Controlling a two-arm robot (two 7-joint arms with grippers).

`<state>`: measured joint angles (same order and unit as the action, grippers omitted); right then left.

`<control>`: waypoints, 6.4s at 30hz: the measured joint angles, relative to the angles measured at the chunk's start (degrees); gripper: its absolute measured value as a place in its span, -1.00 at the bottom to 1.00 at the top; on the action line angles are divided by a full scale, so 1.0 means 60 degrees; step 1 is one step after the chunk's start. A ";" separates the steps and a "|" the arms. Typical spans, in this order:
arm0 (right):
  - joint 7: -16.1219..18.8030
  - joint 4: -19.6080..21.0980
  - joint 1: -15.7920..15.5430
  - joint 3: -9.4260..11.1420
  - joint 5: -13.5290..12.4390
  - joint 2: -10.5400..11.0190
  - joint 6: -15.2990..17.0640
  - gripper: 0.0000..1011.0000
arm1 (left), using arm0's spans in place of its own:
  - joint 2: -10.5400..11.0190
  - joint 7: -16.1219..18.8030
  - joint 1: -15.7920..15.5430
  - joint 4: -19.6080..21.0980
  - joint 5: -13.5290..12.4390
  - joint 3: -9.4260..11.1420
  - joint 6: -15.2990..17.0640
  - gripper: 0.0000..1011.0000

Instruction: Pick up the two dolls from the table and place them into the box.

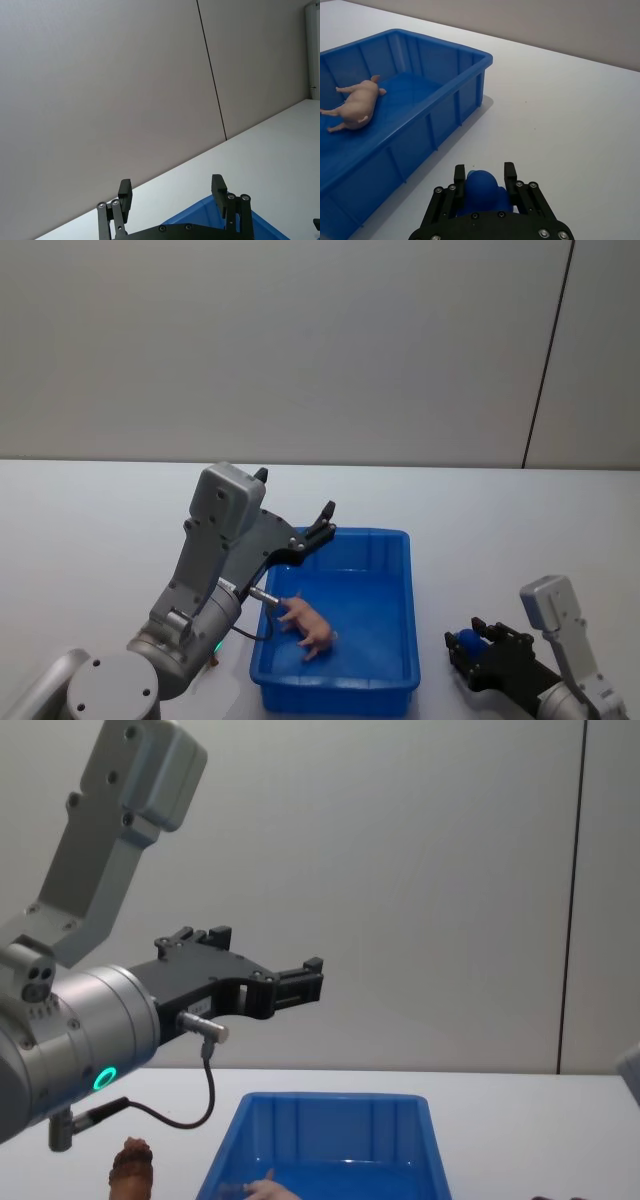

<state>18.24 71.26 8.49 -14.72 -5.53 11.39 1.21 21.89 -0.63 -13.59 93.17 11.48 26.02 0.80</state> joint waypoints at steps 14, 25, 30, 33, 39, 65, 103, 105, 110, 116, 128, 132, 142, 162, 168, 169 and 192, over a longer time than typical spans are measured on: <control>0.0033 -0.0028 0.0088 -0.0058 0.0143 -0.0043 -0.0147 -0.53 | 0.0000 0.0000 0.0000 0.0000 0.0000 0.0000 0.0000 0.98; 0.0020 0.0698 0.0035 -0.0101 0.0235 -0.0033 -0.0389 -0.62 | 0.0000 0.0000 0.0000 0.0000 0.0000 0.0000 0.0000 0.98; 0.0047 0.1045 0.0085 -0.0144 0.0254 -0.0078 -0.0476 -0.67 | 0.0000 0.0000 0.0000 0.0000 0.0000 0.0000 0.0000 0.98; 0.0109 0.1153 0.0167 -0.0189 0.0287 -0.0147 -0.0529 -0.69 | 0.0000 0.0000 0.0000 0.0000 0.0000 0.0000 0.0000 0.98; 0.0252 0.1137 0.0462 -0.0318 0.0414 -0.0372 -0.0596 -0.69 | 0.0000 0.0000 0.0000 0.0000 0.0000 0.0000 0.0000 0.98; 0.0472 -0.1698 0.2302 -0.0952 0.1012 -0.1638 -0.1032 -0.39 | 0.0000 0.0000 0.0000 0.0000 0.0000 0.0000 0.0000 0.98; -0.0562 -0.0264 0.1416 -0.0543 0.0057 -0.1118 -0.1346 0.98 | 0.0000 0.0000 0.0000 0.0000 0.0000 0.0000 0.0000 0.98; -0.0718 -0.0032 0.1235 -0.0471 -0.0049 -0.1006 -0.1346 0.98 | 0.0000 0.0000 0.0000 0.0001 0.0000 0.0000 0.0000 0.98; -0.1020 0.0410 0.0847 -0.0306 -0.0251 -0.0751 -0.1363 0.98 | 0.0000 0.0000 0.0000 0.0001 -0.0001 0.0000 0.0000 0.98; -0.1343 0.0783 0.0466 -0.0145 -0.0464 -0.0498 -0.1381 0.98 | 0.0000 0.0000 0.0000 0.0000 -0.0001 0.0000 0.0000 0.98; -0.1706 0.1175 0.0028 0.0064 -0.0724 -0.0210 -0.1408 0.98 | -0.0001 -0.0001 0.0001 0.0000 -0.0001 0.0000 0.0000 0.98; -0.1777 0.1254 -0.0064 0.0102 -0.0784 -0.0153 -0.1413 0.98 | 0.0000 -0.0002 0.0009 0.0000 0.0027 -0.0019 0.0006 0.98; -0.1868 0.1354 -0.0171 0.0148 -0.0852 -0.0085 -0.1423 0.98 | 0.0018 0.0233 0.0062 0.0009 0.0529 -0.0158 0.0198 0.98; -0.1921 0.1417 -0.0243 0.0181 -0.0887 -0.0040 -0.1423 0.98 | 0.0053 0.1363 0.0077 0.0131 0.2078 -0.0638 0.2325 0.98; -0.1930 0.1423 -0.0248 0.0188 -0.0894 -0.0035 -0.1422 0.98 | -0.0014 0.1755 -0.0009 0.0042 0.2492 -0.0777 0.3100 0.98; -0.1931 0.1424 -0.0249 0.0189 -0.0895 -0.0035 -0.1422 0.98 | -0.0022 0.1819 -0.0020 0.0021 0.2554 -0.0793 0.3223 0.98; -0.1935 0.1431 -0.0259 0.0188 -0.0897 -0.0027 -0.1422 0.98 | -0.0334 0.2105 -0.0504 -0.1150 0.3276 -0.1097 0.4824 0.98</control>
<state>6.63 79.84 6.94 -13.59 -10.90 11.22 -7.32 19.89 12.00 -16.62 86.27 31.14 19.44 29.74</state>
